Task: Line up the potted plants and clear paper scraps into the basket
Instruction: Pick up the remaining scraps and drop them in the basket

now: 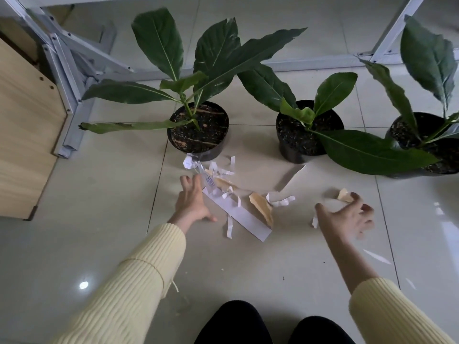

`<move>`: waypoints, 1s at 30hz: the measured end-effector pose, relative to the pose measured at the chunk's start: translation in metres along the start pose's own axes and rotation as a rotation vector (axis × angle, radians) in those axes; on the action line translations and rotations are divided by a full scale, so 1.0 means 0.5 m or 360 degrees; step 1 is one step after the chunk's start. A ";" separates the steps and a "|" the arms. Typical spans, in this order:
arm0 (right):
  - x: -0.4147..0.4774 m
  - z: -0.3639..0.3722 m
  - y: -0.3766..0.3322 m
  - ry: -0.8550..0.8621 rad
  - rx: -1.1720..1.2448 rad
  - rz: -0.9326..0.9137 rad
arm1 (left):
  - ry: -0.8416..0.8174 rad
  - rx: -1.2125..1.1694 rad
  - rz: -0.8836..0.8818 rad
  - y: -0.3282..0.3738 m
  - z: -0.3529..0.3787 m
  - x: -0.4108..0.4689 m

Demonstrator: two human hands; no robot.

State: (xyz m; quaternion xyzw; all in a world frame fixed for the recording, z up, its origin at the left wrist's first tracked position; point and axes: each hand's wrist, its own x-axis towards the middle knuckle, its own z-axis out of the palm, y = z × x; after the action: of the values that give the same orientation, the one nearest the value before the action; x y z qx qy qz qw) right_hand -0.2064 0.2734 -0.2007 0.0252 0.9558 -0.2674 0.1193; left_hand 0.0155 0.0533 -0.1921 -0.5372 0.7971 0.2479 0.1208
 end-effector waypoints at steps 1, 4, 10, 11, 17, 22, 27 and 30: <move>0.016 -0.005 0.008 -0.0055 -0.0055 0.0080 | -0.0036 0.0015 0.0006 -0.001 -0.006 0.009; 0.052 -0.007 0.025 -0.0290 -0.0108 0.0125 | -0.0183 0.0012 0.0053 0.008 -0.015 0.034; 0.020 0.035 -0.027 -0.0703 0.0050 -0.0187 | -0.0321 0.0016 0.0176 0.046 -0.011 0.061; 0.007 0.045 -0.038 -0.0784 0.0032 -0.0255 | -0.0321 0.0035 0.0201 0.053 -0.008 0.062; -0.078 0.103 -0.097 -0.0962 -0.0311 -0.0657 | -0.0245 0.0075 0.0308 0.083 0.020 0.056; -0.122 0.123 -0.121 -0.1074 -0.0501 -0.0754 | -0.0176 -0.0017 0.0448 0.091 0.044 0.042; -0.155 0.136 -0.122 -0.0939 -0.0442 -0.0874 | -0.0146 -0.0125 0.0629 0.101 0.054 0.027; -0.162 0.141 -0.121 -0.0884 -0.0276 -0.0890 | -0.0103 -0.0164 0.0698 0.101 0.057 0.020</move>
State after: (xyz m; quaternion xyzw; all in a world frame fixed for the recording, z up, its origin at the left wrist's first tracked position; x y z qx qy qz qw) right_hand -0.1197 0.1864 -0.2089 -0.3193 0.8763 -0.2047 0.2972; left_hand -0.0367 0.0753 -0.2075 -0.3482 0.8768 0.3258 0.0618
